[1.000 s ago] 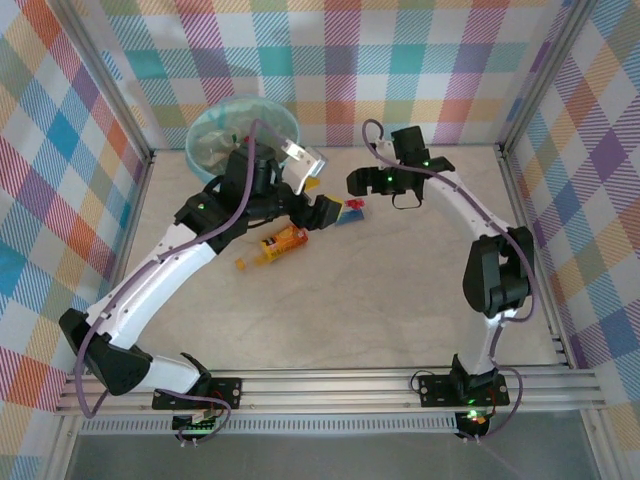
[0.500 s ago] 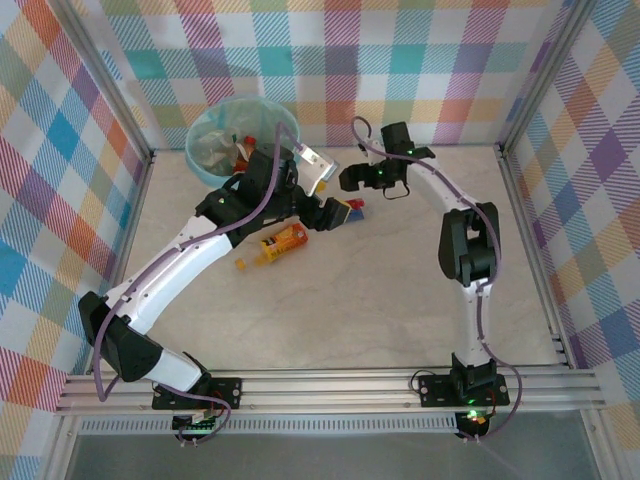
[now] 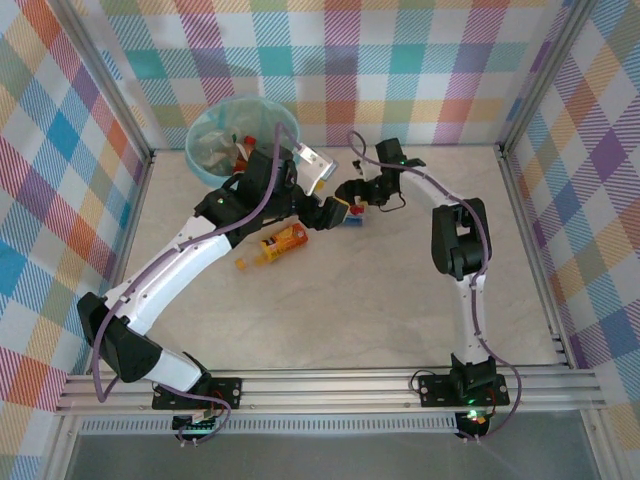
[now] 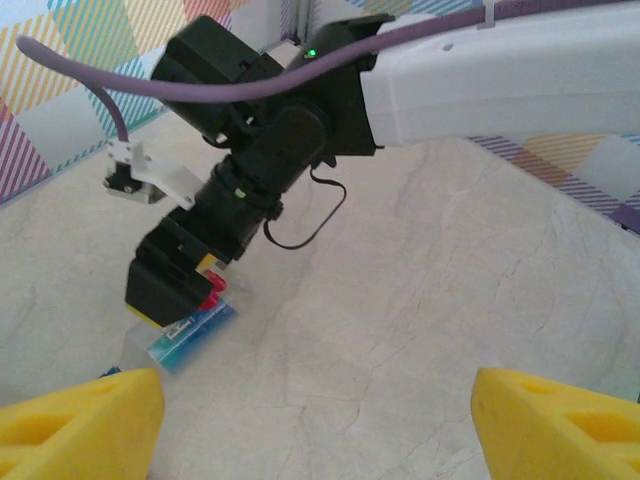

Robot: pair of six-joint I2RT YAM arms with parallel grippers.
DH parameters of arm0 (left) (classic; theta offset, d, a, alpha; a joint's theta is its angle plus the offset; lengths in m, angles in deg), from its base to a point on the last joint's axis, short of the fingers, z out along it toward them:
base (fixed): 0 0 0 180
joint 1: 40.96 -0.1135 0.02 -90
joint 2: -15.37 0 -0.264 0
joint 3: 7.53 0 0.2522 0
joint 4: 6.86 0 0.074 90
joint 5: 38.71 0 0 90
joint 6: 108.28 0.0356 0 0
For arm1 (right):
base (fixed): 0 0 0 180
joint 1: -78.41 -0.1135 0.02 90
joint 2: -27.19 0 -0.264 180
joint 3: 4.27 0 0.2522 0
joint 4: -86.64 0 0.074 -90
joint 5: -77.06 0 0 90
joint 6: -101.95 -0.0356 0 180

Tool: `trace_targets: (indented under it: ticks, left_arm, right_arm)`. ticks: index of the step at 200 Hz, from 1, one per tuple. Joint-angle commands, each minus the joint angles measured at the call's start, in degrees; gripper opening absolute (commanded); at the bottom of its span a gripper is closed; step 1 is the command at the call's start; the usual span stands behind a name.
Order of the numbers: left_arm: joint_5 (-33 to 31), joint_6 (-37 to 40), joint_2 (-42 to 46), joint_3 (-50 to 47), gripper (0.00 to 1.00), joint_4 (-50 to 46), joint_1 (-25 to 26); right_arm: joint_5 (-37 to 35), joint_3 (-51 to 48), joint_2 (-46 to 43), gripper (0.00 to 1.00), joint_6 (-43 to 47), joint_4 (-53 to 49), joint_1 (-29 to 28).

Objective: Put the plastic bottles in the bin

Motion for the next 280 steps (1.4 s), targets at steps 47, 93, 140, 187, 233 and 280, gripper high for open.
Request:
trace_targets:
  ticks: [47, 93, 140, 187, 233, 280]
  left_arm:
    - [-0.8, -0.3, 4.2, -0.9, 0.81, 0.4, 0.7]
    - [-1.8, -0.8, 5.6, -1.6, 0.81, 0.6, 0.8]
    - [-2.6, -1.2, 6.0, -2.0, 0.81, 0.6, 0.8]
    - [-3.3, -1.3, 6.0, -2.3, 0.81, 0.7, 0.8]
    - [-3.8, -1.3, 6.4, -2.4, 0.81, 0.4, 0.8]
    - [-4.8, -1.5, 6.7, -2.4, 0.81, 0.6, 0.8]
  right_arm:
    - [1.6, -15.2, -9.7, 0.92, -1.2, 5.8, -2.1]
    - [-3.2, -17.1, -10.2, 0.93, -1.8, 5.8, -5.0]
    - [-6.3, -16.8, -9.5, 0.94, -7.3, 5.9, -6.9]
    - [-7.4, -16.8, -9.3, 0.95, -14.6, 8.2, -8.2]
    - [-9.1, -14.2, -7.0, 0.93, -15.5, 5.4, -9.3]
    - [-14.6, -13.2, -6.2, 0.88, -14.2, 0.2, -9.4]
